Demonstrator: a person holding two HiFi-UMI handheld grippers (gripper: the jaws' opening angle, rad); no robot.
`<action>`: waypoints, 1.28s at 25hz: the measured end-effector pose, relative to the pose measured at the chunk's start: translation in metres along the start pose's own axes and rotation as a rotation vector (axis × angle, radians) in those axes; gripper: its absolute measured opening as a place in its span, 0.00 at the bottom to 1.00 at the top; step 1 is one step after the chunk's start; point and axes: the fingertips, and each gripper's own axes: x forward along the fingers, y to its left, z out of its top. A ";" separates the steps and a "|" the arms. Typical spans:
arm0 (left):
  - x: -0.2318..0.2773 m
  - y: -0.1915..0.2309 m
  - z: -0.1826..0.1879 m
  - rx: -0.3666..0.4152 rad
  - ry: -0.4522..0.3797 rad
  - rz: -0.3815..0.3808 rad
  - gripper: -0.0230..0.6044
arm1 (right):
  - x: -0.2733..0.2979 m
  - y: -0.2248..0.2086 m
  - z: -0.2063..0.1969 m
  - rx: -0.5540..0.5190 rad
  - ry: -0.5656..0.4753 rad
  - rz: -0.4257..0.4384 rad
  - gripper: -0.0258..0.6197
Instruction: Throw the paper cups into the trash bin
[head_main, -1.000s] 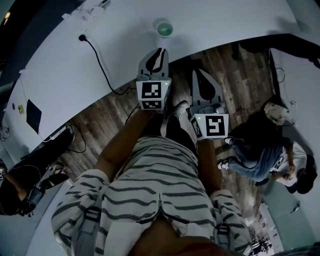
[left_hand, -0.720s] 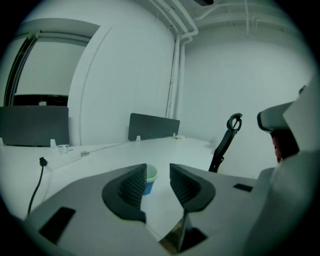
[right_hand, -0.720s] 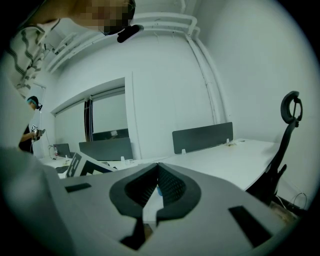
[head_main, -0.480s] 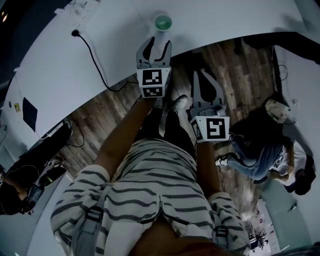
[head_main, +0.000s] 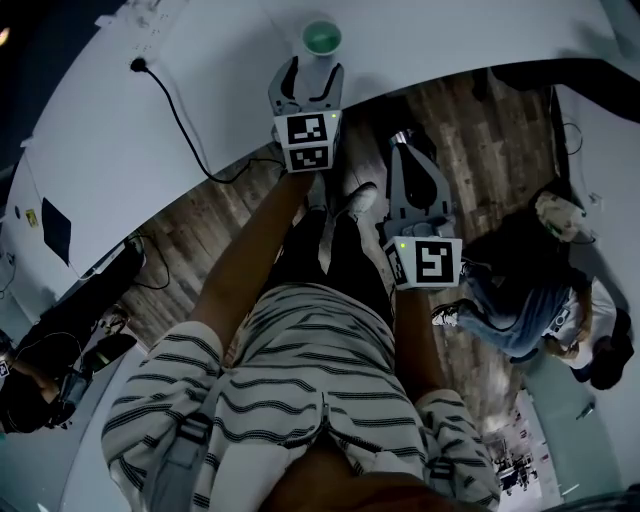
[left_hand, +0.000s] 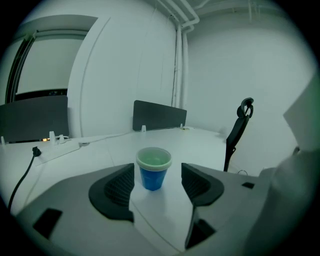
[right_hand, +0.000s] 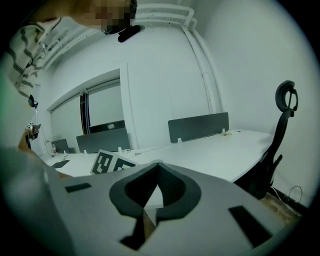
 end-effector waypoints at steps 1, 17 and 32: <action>0.004 0.000 -0.001 0.004 0.001 0.002 0.50 | 0.001 -0.002 -0.001 -0.001 0.000 -0.001 0.06; 0.053 0.006 -0.022 0.057 0.085 0.019 0.55 | 0.008 -0.011 -0.023 0.013 0.039 -0.017 0.06; 0.060 0.008 -0.016 0.014 0.066 0.011 0.50 | -0.001 -0.017 -0.029 0.005 0.046 -0.041 0.06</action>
